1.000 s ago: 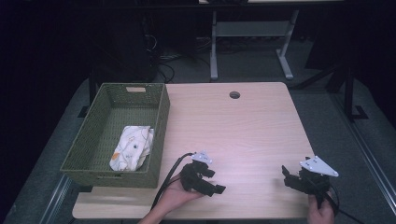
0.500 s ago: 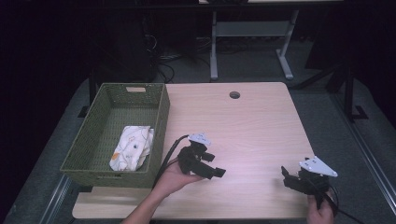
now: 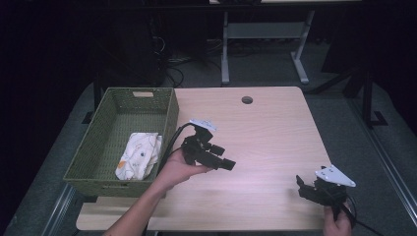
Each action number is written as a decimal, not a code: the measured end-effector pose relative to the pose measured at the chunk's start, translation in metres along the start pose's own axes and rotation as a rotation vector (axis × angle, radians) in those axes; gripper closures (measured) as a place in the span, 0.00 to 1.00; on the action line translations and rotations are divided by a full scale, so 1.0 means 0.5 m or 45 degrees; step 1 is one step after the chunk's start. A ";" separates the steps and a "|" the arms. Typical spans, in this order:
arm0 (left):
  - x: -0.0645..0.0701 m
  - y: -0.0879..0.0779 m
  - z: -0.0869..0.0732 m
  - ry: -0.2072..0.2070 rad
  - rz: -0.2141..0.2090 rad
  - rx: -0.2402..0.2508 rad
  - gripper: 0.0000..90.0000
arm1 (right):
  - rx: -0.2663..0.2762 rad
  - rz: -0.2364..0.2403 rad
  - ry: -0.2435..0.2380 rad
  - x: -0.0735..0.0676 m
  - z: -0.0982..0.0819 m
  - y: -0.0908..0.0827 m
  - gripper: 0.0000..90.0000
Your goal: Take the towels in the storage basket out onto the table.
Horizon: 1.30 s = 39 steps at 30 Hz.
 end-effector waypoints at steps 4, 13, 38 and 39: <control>-0.011 -0.025 0.015 -0.064 -0.047 0.013 0.26 | -0.003 0.003 -0.003 -0.001 0.000 0.001 0.15; -0.034 -0.096 0.042 -0.110 -0.022 0.038 0.25 | 0.003 -0.004 -0.008 0.000 0.001 0.001 0.15; -0.111 -0.269 0.005 -0.303 0.084 0.150 0.26 | -0.009 -0.012 -0.021 -0.004 -0.001 0.004 0.15; -0.115 -0.279 0.000 -0.314 0.103 0.154 0.26 | -0.009 -0.012 -0.020 -0.004 -0.001 0.004 0.15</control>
Point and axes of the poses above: each handheld gripper's, and its own axes: y roughly forward along the jaws, z roughly out of its top, x roughly to its right, the point moved 1 cm from there along y, roughly forward along the jaws, and after that the axes turned 6 degrees about -z, right-handed, at the moved point
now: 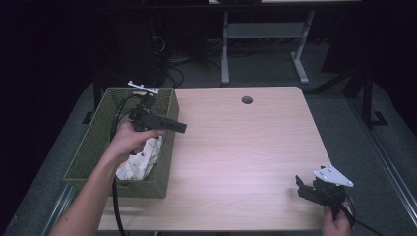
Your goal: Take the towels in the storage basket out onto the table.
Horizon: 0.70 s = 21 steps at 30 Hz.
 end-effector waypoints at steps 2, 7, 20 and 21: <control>-0.010 -0.013 -0.005 -0.020 0.016 0.006 0.26 | -0.003 0.000 0.003 0.000 0.000 0.000 0.15; -0.040 -0.048 -0.018 -0.067 0.054 0.038 0.26 | -0.010 -0.001 0.012 -0.001 -0.002 0.001 0.15; -0.126 -0.101 -0.069 -0.206 0.239 0.022 0.26 | -0.021 -0.003 -0.001 -0.003 -0.004 0.005 0.15; -0.132 -0.105 -0.072 -0.211 0.252 0.010 0.26 | -0.023 0.000 0.000 -0.003 -0.004 0.005 0.15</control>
Point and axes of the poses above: each handheld gripper's, and its own axes: y roughly forward along the jaws, z roughly out of its top, x roughly to its right, the point moved 1 cm from there along y, roughly forward along the jaws, and after that the axes turned 6 degrees about -z, right-handed, at the moved point
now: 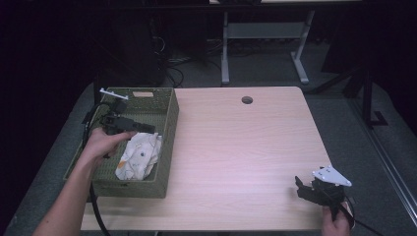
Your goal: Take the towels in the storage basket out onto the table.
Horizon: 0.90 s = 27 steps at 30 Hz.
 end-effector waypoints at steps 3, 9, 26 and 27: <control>-0.019 -0.004 -0.006 -0.019 0.062 -0.018 0.28 | 0.003 0.000 0.000 0.002 0.000 0.001 0.15; -0.050 0.003 -0.026 -0.044 0.147 -0.076 0.28 | 0.001 0.000 -0.004 0.000 0.000 -0.001 0.15; -0.113 0.070 -0.065 -0.089 0.419 -0.345 0.30 | 0.012 0.006 0.001 0.002 0.002 -0.005 0.15; -0.115 0.074 -0.067 -0.090 0.432 -0.358 0.30 | 0.014 0.005 -0.001 0.002 0.002 -0.005 0.15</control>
Point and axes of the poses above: each handheld gripper's, and its own axes: y roughly forward along the jaws, z roughly out of its top, x roughly to its right, the point moved 1 cm from there along y, roughly forward along the jaws, and after that the axes turned 6 degrees about -z, right-handed, at the moved point
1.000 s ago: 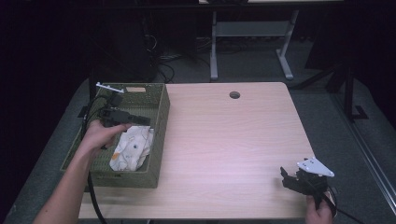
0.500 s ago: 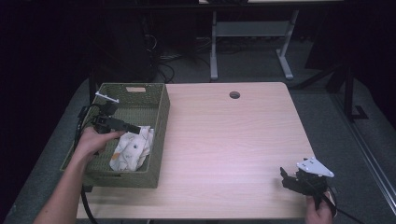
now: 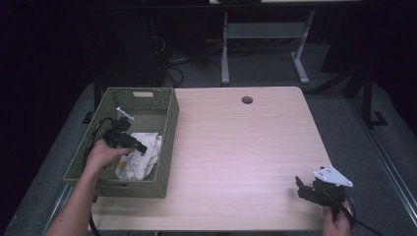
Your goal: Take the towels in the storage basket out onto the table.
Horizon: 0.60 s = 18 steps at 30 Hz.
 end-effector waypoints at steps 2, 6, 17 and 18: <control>0.000 0.010 0.000 0.001 0.032 -0.033 0.32 | -0.001 0.001 0.001 -0.001 0.000 -0.001 0.15; -0.002 0.027 0.000 0.000 0.072 -0.092 0.32 | -0.005 -0.001 -0.003 -0.001 0.000 0.001 0.15; 0.003 0.052 -0.005 0.042 0.116 -0.193 0.31 | -0.003 0.003 -0.003 -0.004 0.001 0.000 0.15; 0.002 0.054 -0.005 0.051 0.121 -0.201 0.31 | -0.002 0.002 -0.005 -0.004 0.001 0.000 0.15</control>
Point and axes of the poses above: each handheld gripper's, and its own axes: y roughly forward along the jaws, z roughly out of its top, x roughly to its right, the point moved 1 cm from there along y, roughly forward along the jaws, and after that the axes turned 6 degrees about -z, right-handed, at the moved point
